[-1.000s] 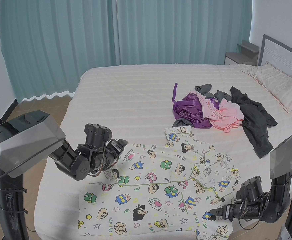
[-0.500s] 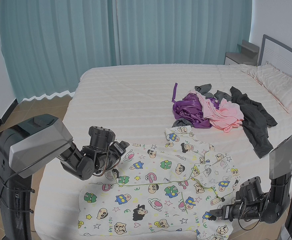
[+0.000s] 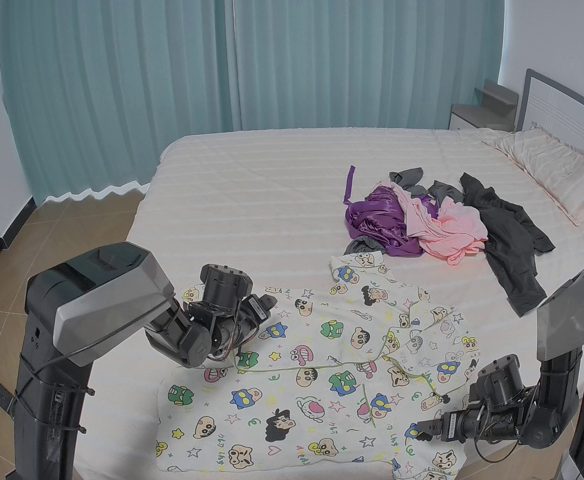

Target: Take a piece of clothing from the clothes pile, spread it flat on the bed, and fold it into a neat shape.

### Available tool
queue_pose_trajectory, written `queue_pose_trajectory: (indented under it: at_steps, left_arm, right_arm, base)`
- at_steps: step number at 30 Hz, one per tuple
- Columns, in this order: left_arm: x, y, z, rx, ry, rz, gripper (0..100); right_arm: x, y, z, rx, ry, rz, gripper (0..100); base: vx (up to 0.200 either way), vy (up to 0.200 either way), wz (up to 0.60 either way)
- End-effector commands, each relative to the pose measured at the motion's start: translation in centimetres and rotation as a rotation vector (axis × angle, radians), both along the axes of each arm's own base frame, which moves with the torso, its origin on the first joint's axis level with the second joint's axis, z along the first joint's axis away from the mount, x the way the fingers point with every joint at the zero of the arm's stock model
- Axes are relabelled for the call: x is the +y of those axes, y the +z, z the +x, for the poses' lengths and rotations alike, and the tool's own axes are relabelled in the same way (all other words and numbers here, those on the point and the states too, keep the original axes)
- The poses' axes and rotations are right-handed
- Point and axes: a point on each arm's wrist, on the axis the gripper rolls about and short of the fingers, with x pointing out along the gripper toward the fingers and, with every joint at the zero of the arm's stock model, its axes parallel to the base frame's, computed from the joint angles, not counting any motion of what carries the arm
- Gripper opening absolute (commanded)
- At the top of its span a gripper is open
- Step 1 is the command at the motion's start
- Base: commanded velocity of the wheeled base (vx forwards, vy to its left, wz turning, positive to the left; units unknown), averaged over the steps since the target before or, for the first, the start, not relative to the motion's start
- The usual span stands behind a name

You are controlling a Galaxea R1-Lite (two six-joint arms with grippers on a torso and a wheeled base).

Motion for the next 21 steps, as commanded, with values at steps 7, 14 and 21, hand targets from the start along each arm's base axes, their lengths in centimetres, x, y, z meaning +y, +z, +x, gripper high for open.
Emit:
queue_pose_trajectory:
  at_steps: [7, 14, 21]
  left_arm:
    - [-0.8, -1.0, -0.4, -0.019, -0.027, 0.006, 100]
    - [1.0, 2.4, -2.6, -0.087, 0.031, -0.098, 100]
    - [4.6, 3.1, -4.5, -0.002, 0.157, -0.173, 100]
  right_arm:
    - [-0.2, -0.2, -0.4, 0.022, 0.001, -0.010, 100]
    - [-0.2, -0.2, -0.4, 0.022, -0.002, -0.009, 100]
    - [-0.2, -0.1, -0.4, 0.021, -0.008, -0.006, 100]
  base:
    - [0.000, 0.000, 0.00]
    - [0.000, 0.000, 0.00]
    - [0.000, 0.000, 0.00]
